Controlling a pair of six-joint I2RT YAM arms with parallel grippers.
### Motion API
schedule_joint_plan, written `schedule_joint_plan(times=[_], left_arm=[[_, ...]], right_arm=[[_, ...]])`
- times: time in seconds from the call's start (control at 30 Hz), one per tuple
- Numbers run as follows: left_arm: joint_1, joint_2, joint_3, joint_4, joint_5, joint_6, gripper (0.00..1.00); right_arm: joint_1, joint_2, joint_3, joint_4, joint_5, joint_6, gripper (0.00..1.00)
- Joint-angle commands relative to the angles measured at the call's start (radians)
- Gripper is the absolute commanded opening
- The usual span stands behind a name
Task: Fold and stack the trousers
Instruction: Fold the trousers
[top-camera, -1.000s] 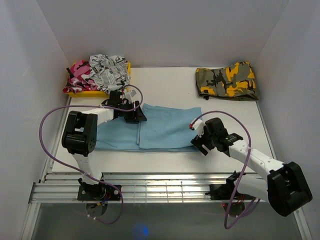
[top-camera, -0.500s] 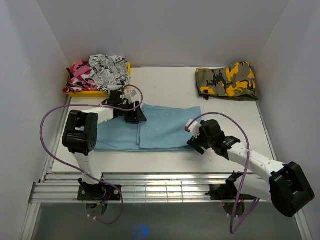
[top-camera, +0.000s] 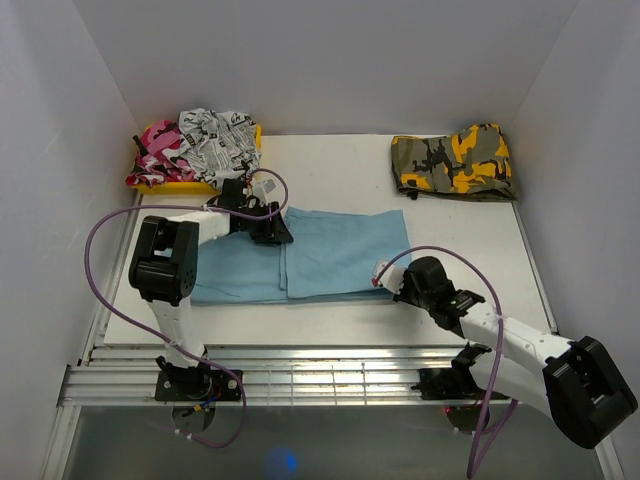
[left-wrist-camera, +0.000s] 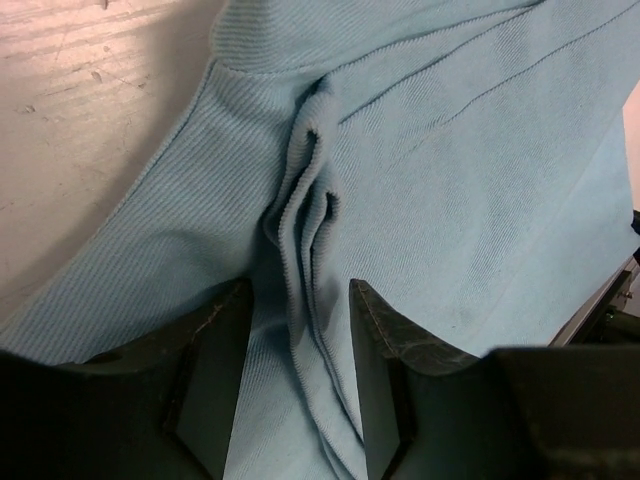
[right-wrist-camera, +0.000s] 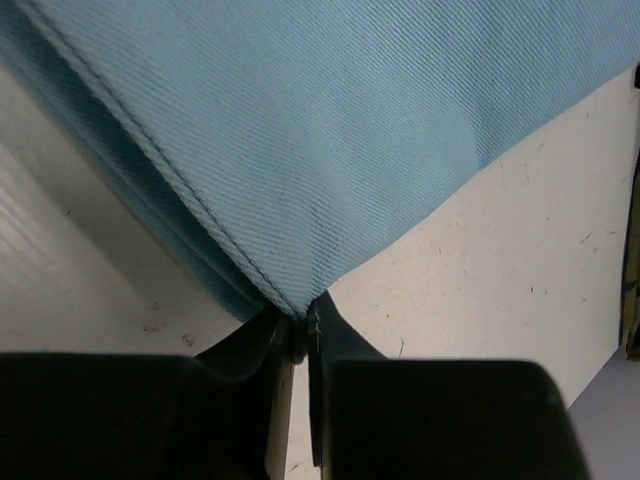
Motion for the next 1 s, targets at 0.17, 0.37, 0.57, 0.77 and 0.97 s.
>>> schedule_joint_plan(times=[0.17,0.37,0.57,0.77,0.97], left_arm=[[0.013,0.079,0.053,-0.087,-0.066,0.062,0.53],[0.011,0.027,0.053,-0.092,0.081,0.102,0.67],[0.011,-0.093,0.073,-0.126,0.106,0.153,0.73],[0.013,-0.23,0.043,-0.169,0.052,0.188,0.76],[0.013,-0.351,-0.039,-0.115,0.165,0.199,0.77]], right_arm=[[0.001,-0.092,-0.025,-0.294,-0.086,-0.26,0.22],[0.0,-0.092,0.088,-0.436,-0.228,-0.219,0.78],[-0.002,-0.124,0.256,-0.526,-0.345,-0.116,0.86],[-0.112,-0.072,0.385,-0.516,-0.465,0.074,0.86],[-0.485,0.279,0.59,-0.526,-0.763,0.286,0.84]])
